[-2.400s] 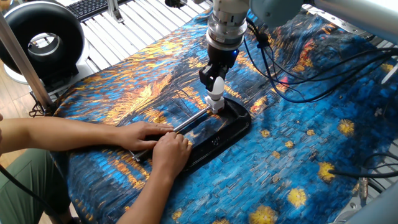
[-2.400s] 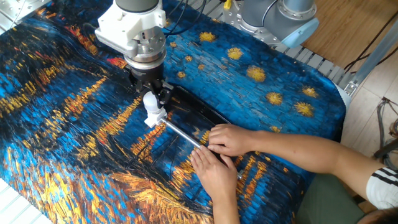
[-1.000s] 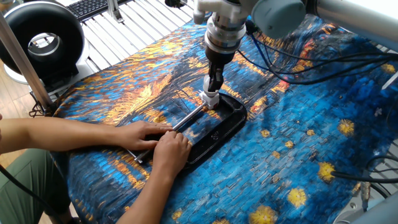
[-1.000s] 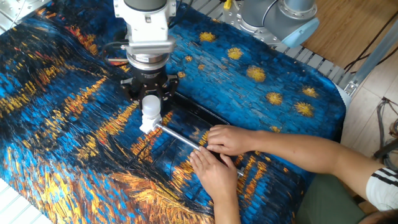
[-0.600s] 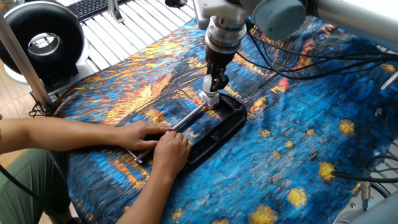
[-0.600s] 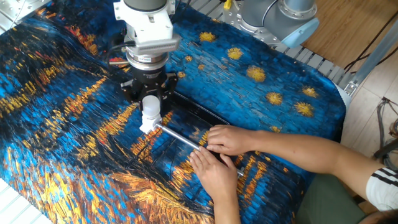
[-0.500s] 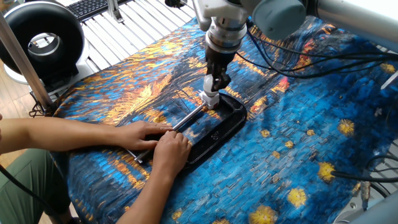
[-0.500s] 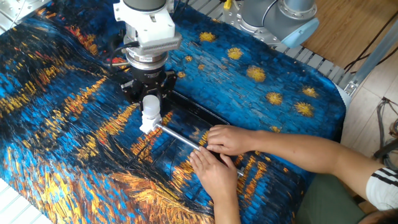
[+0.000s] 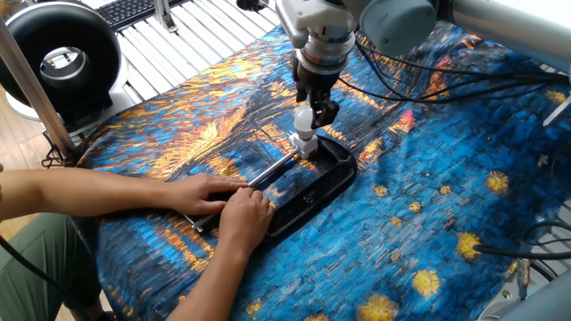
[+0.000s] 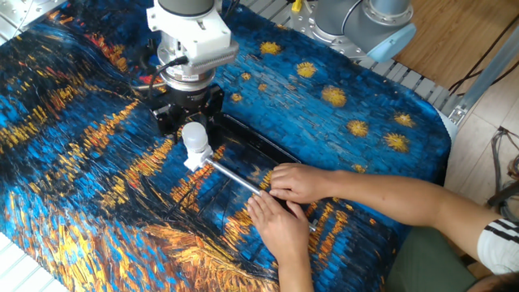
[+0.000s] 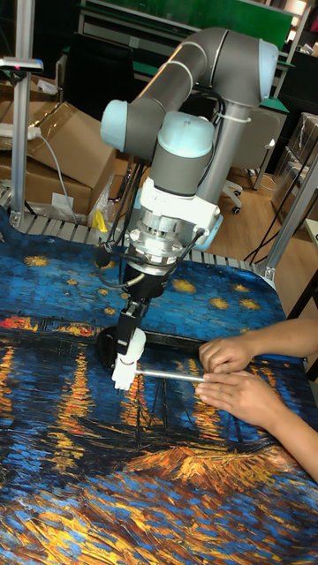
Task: Take out the light bulb by rotating it
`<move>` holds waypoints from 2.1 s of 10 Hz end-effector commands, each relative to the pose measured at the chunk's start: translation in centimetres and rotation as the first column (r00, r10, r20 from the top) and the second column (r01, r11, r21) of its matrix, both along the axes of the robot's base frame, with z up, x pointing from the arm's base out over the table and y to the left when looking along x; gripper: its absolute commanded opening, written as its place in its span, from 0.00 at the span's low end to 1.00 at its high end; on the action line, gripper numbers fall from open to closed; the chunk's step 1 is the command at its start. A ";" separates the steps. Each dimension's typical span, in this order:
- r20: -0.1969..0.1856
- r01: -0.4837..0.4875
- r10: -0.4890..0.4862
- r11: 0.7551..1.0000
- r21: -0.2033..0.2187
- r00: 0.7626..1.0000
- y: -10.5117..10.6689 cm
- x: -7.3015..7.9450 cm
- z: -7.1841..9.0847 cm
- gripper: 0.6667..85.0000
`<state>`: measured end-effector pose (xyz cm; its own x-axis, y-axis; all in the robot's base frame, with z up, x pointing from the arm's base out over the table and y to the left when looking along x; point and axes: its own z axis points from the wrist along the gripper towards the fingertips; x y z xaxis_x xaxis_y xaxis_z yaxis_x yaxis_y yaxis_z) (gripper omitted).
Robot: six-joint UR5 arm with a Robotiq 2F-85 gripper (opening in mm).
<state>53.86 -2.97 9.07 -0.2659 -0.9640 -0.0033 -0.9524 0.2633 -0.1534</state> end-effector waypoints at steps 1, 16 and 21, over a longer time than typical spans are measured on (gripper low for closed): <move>-0.026 0.042 -0.042 0.999 0.002 0.999 -1.1 -0.6 0.4 0.87; -0.234 0.894 -0.863 0.436 0.104 0.448 2.5 -2.0 -0.1 0.60; -0.221 0.904 -0.877 0.417 0.090 0.427 2.3 -1.8 -0.2 0.61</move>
